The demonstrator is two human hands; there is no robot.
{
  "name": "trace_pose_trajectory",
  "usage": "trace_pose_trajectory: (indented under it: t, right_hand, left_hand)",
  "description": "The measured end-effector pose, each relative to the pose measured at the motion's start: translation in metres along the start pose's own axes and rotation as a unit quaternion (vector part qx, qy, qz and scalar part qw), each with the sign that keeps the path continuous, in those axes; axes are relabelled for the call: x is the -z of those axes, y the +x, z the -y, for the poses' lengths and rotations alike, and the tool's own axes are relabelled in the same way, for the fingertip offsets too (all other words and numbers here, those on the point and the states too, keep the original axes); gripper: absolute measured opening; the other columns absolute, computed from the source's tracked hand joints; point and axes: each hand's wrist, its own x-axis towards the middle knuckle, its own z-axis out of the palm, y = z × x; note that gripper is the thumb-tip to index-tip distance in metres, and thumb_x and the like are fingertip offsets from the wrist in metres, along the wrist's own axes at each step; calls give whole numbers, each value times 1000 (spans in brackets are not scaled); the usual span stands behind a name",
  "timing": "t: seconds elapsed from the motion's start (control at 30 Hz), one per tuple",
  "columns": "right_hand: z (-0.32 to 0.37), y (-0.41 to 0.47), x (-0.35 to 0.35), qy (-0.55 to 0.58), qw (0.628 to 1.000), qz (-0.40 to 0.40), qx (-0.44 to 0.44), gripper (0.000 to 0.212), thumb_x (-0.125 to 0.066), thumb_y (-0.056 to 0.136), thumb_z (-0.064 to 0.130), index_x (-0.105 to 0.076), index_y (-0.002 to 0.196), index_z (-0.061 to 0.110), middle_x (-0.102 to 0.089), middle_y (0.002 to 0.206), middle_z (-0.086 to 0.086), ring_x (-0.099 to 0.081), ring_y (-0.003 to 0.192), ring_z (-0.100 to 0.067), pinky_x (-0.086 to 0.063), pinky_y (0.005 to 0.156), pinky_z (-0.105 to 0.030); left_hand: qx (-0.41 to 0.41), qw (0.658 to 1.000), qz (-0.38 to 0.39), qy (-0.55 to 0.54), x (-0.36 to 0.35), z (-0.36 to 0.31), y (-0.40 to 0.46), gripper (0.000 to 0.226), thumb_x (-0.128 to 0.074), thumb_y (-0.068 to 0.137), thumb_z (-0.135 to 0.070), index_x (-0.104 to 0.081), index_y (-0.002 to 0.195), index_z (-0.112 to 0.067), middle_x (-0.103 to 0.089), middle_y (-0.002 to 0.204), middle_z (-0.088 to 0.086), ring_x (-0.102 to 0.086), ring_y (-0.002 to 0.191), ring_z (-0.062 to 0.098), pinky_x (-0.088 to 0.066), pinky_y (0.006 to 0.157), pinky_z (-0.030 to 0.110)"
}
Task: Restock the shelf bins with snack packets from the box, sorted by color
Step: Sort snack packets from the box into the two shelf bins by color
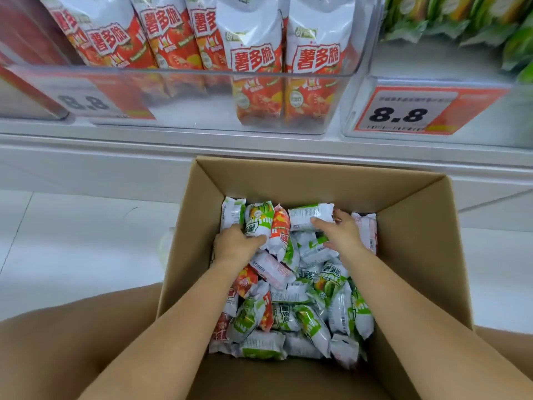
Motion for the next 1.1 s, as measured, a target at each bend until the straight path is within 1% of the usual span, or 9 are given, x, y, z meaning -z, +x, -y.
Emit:
trace_pose_trajectory:
  t: [0.17, 0.27, 0.33, 0.4, 0.5, 0.73, 0.8, 0.93, 1.1]
  right_hand:
    - [-2, 1, -15, -135, 989, -18, 64, 62, -74, 82, 34, -47, 133, 11, -59, 125, -8, -56, 112, -30, -37, 76, -26]
    - [-3, -6, -21, -128, 988, -34, 85, 56, -76, 81, 27, -48, 125, 8, -62, 114, -10, -59, 99, -31, -39, 72, -29]
    - [-10, -15, -19, -123, 984, -38, 121, 41, -73, 83, 20, -51, 116, 9, -63, 102, -10, -58, 85, -29, -43, 69, -34]
    - [-20, -26, -11, -107, 978, -45, 171, 17, -67, 86, 13, -54, 96, 14, -60, 85, -6, -54, 70, -26, -43, 65, -37]
    - [-33, -38, 3, -87, 977, -55, 187, 21, -60, 88, 5, -51, 78, 21, -57, 76, 4, -59, 70, -24, -41, 61, -30]
    - [-41, -49, 12, -57, 998, 17, 1, 38, -57, 91, 13, -51, 128, 7, -55, 71, -6, -53, 74, -26, -50, 73, -40]
    - [-40, -50, 10, -68, 997, 22, -4, 44, -57, 93, 17, -47, 134, 7, -57, 78, -6, -55, 82, -27, -49, 82, -39]
    - [-41, -42, -3, -165, 985, 46, -1, 63, -57, 94, 30, -31, 147, 6, -50, 137, -16, -50, 122, -34, -42, 92, -35]
    - [-49, -24, -29, -198, 977, 76, -36, 79, -52, 94, 48, -15, 152, 10, -42, 146, -15, -42, 131, -36, -39, 99, -39]
  left_hand:
    - [-9, 999, 29, -32, -5, -7, -9, 61, -72, 78, -28, -42, 130, -14, -57, 109, 6, -57, 93, 23, -44, 74, 28]
    - [-27, 998, 10, -63, -14, -11, -17, 52, -71, 81, -22, -36, 119, -19, -54, 85, 0, -56, 74, 22, -46, 68, 33]
    - [-19, 990, -13, -136, -16, -14, -23, 52, -73, 80, -19, -36, 116, -22, -53, 92, 4, -54, 71, 20, -44, 64, 31]
    - [4, 967, -24, -255, -15, -17, -29, 54, -72, 80, -14, -40, 123, -22, -48, 108, 6, -52, 80, 20, -44, 68, 30]
    - [33, 935, -33, -352, -8, -17, -42, 53, -71, 80, -8, -48, 126, -20, -47, 120, 5, -53, 99, 25, -48, 81, 34]
    - [75, 921, -82, -373, 5, 0, -77, 35, -70, 79, 0, -56, 111, -7, -58, 102, 14, -57, 91, 29, -48, 77, 34]
    - [83, 922, -79, -369, 7, 5, -78, 37, -71, 78, -1, -58, 113, -3, -59, 100, 14, -56, 86, 26, -44, 70, 29]
    - [81, 918, -83, -379, -3, 11, -73, 45, -71, 79, -3, -53, 120, -7, -59, 108, 12, -56, 92, 24, -42, 76, 30]
    - [97, 890, -113, -431, -13, 13, -72, 46, -71, 79, -6, -49, 118, -11, -59, 110, 10, -60, 102, 28, -50, 94, 45]
